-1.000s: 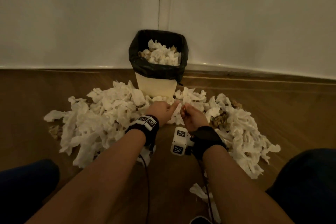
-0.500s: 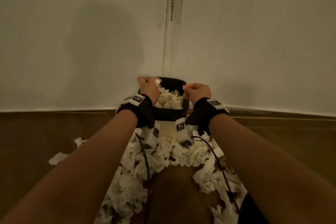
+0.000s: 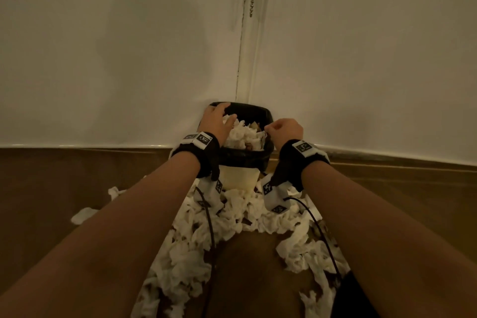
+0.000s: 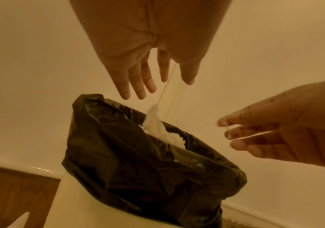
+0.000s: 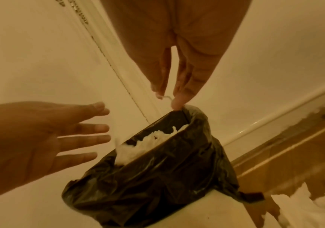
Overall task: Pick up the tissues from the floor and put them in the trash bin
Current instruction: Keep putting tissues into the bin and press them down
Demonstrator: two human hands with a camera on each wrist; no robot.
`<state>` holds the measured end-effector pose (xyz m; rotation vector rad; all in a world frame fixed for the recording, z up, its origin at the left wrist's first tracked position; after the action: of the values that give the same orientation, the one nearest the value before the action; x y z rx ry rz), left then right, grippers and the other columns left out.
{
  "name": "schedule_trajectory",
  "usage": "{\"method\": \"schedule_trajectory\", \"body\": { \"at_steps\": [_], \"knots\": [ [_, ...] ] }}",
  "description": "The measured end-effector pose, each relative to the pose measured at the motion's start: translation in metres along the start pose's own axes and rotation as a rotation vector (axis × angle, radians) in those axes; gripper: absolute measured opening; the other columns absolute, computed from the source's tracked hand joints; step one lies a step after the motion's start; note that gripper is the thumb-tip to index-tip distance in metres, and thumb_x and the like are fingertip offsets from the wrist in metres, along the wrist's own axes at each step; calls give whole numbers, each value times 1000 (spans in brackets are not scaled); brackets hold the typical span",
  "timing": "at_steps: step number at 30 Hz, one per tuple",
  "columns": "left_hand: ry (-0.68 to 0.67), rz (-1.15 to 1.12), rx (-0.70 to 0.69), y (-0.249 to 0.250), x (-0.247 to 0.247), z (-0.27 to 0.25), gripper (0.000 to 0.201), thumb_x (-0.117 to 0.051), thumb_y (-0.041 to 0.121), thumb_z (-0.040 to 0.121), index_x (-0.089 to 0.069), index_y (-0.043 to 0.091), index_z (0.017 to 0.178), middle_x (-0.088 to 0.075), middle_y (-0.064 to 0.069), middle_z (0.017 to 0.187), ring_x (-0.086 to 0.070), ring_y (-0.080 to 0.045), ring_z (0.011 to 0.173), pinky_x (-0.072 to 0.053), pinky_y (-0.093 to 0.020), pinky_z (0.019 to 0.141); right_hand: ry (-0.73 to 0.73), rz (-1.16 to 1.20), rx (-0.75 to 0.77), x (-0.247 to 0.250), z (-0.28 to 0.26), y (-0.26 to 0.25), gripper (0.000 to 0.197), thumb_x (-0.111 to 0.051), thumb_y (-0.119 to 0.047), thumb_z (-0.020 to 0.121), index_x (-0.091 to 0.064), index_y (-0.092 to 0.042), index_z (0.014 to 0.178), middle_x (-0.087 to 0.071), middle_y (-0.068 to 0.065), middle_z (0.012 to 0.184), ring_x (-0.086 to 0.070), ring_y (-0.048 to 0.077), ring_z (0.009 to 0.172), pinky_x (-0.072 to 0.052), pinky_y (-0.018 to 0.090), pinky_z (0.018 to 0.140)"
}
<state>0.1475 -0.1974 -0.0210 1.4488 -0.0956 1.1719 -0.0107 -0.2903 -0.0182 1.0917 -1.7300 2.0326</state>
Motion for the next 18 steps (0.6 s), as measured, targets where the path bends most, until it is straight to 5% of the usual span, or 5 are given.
{"method": "schedule_trajectory", "body": {
  "at_steps": [4, 9, 12, 15, 18],
  "knots": [
    [170, -111, -65, -11, 20, -15, 30, -46, 24, 96, -54, 21, 124, -46, -6, 120, -55, -16, 100, -41, -19, 86, 15, 8, -17, 1, -1, 5, 21, -69, -39, 81, -56, -23, 76, -57, -6, 76, -55, 15, 78, -42, 26, 68],
    [264, -99, 2, -61, 44, -51, 26, -42, 20, 95, -57, 27, 116, -43, 5, 104, -51, -6, 80, -37, -9, 65, -8, -23, 123, -16, -18, -16, 28, -51, -39, 92, -65, -18, 102, -66, 2, 98, -59, 18, 90, -44, 26, 77],
    [235, -50, 113, -101, 48, -81, 26, -42, 20, 95, -58, 28, 114, -49, 1, 100, -53, -8, 72, -43, -24, 70, -80, 3, 179, -38, -36, -30, 28, -47, -35, 94, -63, -17, 109, -68, 6, 103, -61, 22, 96, -44, 25, 78],
    [129, 15, 231, -144, 47, -116, 25, -44, 19, 94, -58, 22, 115, -61, -7, 104, -60, -21, 84, -50, -33, 77, -214, 13, 217, -71, -56, -38, 21, -48, -31, 95, -61, -17, 103, -69, 10, 94, -63, 24, 91, -49, 31, 81],
    [8, 87, 368, -179, 42, -150, 26, -45, 15, 93, -58, 21, 115, -63, -6, 94, -58, -19, 75, -44, -28, 66, -332, -33, 214, -109, -76, -36, 19, -50, -27, 94, -62, -13, 98, -69, 11, 90, -65, 25, 86, -51, 33, 78]
  ]
}}
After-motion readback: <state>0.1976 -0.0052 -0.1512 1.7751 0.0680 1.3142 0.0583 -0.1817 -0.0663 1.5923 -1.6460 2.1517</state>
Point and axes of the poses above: each hand's wrist, its own z-axis towards the middle knuckle, its own x-axis out of the back of the hand, y = z × x, the point moved 4 cm from there along z, towards the middle knuckle
